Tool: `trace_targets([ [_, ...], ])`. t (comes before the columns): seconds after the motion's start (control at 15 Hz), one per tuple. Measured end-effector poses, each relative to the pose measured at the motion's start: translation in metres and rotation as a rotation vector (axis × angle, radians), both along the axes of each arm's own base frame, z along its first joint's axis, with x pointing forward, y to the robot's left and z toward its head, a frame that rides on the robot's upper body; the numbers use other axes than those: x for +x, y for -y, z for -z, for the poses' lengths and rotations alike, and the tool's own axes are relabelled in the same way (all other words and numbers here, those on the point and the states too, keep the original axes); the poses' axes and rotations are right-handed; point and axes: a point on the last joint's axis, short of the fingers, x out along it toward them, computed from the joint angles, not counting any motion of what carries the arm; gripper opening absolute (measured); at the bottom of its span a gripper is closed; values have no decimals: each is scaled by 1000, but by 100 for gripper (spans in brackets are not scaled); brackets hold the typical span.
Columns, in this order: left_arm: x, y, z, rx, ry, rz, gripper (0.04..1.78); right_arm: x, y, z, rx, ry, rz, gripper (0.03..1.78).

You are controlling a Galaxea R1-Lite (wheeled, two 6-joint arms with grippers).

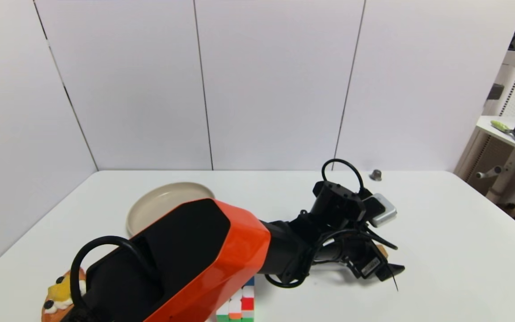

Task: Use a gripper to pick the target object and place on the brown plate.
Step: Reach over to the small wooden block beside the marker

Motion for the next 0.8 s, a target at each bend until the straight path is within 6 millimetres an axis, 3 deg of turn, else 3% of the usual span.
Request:
trace_targets([
  [0.67, 0, 0, 14, 23, -15, 1, 169, 0, 0, 0, 1, 0, 0, 169],
  [0.8, 1, 1, 15, 23, -15, 0, 144, 0, 0, 0, 0, 0, 1, 169],
])
